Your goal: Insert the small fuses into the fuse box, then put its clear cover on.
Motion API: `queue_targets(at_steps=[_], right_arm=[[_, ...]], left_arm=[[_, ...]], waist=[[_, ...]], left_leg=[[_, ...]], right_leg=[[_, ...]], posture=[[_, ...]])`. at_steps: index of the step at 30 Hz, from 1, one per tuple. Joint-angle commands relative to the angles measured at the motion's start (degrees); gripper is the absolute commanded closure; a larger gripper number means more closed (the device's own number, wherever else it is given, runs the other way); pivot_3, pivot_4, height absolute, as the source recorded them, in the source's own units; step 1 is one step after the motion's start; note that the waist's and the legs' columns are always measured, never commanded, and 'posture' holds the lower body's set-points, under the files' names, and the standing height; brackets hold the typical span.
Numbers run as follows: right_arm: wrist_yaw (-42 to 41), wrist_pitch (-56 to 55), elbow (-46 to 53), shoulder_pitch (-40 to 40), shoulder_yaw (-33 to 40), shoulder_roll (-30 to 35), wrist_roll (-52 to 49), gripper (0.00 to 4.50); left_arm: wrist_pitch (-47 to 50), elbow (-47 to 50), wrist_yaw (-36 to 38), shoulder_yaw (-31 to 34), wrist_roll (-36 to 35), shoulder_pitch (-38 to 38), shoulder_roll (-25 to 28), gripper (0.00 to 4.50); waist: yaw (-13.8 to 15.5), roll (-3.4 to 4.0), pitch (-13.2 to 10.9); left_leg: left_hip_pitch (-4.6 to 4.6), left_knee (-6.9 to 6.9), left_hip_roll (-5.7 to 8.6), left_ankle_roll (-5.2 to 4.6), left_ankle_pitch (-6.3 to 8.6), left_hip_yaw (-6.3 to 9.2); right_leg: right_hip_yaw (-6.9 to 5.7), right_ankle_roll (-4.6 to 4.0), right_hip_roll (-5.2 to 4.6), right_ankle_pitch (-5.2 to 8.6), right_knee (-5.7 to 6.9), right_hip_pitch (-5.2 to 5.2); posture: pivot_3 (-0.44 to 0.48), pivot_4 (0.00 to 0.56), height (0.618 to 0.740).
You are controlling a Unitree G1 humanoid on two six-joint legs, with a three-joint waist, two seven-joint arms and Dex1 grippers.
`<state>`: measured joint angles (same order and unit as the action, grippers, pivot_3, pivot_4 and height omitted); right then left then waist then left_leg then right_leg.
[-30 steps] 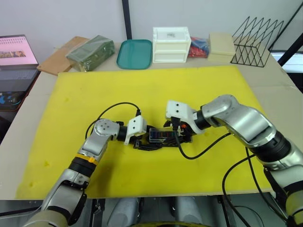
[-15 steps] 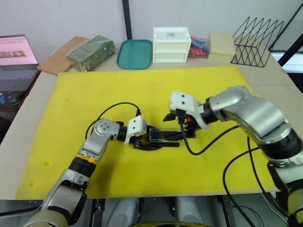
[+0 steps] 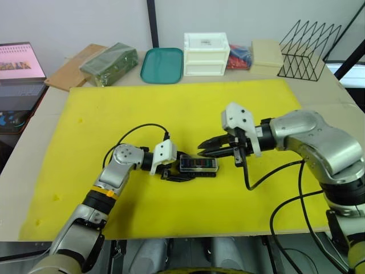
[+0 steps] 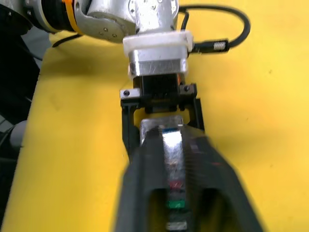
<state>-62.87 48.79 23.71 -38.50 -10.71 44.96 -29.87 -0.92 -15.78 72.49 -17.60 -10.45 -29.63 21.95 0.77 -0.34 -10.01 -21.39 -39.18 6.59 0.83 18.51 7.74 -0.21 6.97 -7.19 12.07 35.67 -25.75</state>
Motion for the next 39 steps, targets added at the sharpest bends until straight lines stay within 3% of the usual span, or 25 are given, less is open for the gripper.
queue_targets(at_steps=[1, 14, 23, 32, 37, 39], right_arm=[[0.1, -3.0, -0.2, 1.1, 1.3, -0.3, 0.0, 4.48], [0.3, -5.0, -3.6, 2.2, 1.0, -3.6, -1.3, 4.48], [-3.5, -15.2, -16.4, 8.1, -11.4, -1.3, 12.7, 4.48], [-4.0, -15.4, -17.1, 7.2, -10.5, -2.1, 12.6, 4.48], [-2.4, -12.9, -14.8, 5.3, -6.2, -4.5, 8.5, 4.48], [-1.8, -11.1, -13.5, 4.0, -4.4, -4.9, 7.1, 4.5]], left_arm=[[-0.6, 0.9, 0.0, -0.2, 0.2, 0.0, -0.2, 1.74], [-0.4, 1.2, 0.0, 0.0, 0.2, 0.2, 0.2, 1.74], [-0.3, 1.7, -0.1, -0.2, 0.4, 0.4, 0.1, 1.74], [0.2, 2.5, -0.4, -0.4, 0.9, 1.4, 0.3, 1.74], [-0.1, 2.2, -1.7, -0.7, 2.8, 1.4, 1.1, 1.74], [-0.4, 2.2, -2.1, -0.7, 3.4, 1.4, 1.4, 1.01]], waist=[[0.0, 0.0, 0.0], [-0.1, 0.0, 0.0], [-0.1, 0.15, 0.2], [-0.1, 0.11, 0.2], [-0.1, 0.11, 0.2], [-0.1, 0.11, 0.2]], left_leg=[[0.0, 0.0, 0.0, 0.0, 0.0, 0.0], [0.0, 0.0, -0.02, 0.0, 0.0, 0.0], [0.25, 0.02, -0.05, 0.0, 0.0, -0.01], [0.53, 0.05, -0.1, -0.06, 0.04, 0.04], [0.53, 0.05, -0.11, -0.06, 0.04, 0.05], [0.52, 0.05, -0.12, -0.06, 0.04, 0.05]], right_leg=[[0.0, 0.0, 0.0, 0.0, -0.01, 0.0], [0.0, -0.01, 0.02, -0.01, -0.02, 0.0], [0.01, 0.01, 0.07, -0.03, -0.13, 0.28], [0.01, 0.01, 0.16, -0.05, -0.27, 0.6], [0.01, 0.01, 0.16, -0.05, -0.27, 0.59], [0.01, 0.0, 0.16, -0.05, -0.27, 0.59]], posture=[[0.0, 0.15, 0.74], [0.0, 0.15, 0.74], [0.0, 0.15, 0.74], [0.0, 0.15, 0.74], [0.0, 0.15, 0.74], [0.0, 0.15, 0.74]])
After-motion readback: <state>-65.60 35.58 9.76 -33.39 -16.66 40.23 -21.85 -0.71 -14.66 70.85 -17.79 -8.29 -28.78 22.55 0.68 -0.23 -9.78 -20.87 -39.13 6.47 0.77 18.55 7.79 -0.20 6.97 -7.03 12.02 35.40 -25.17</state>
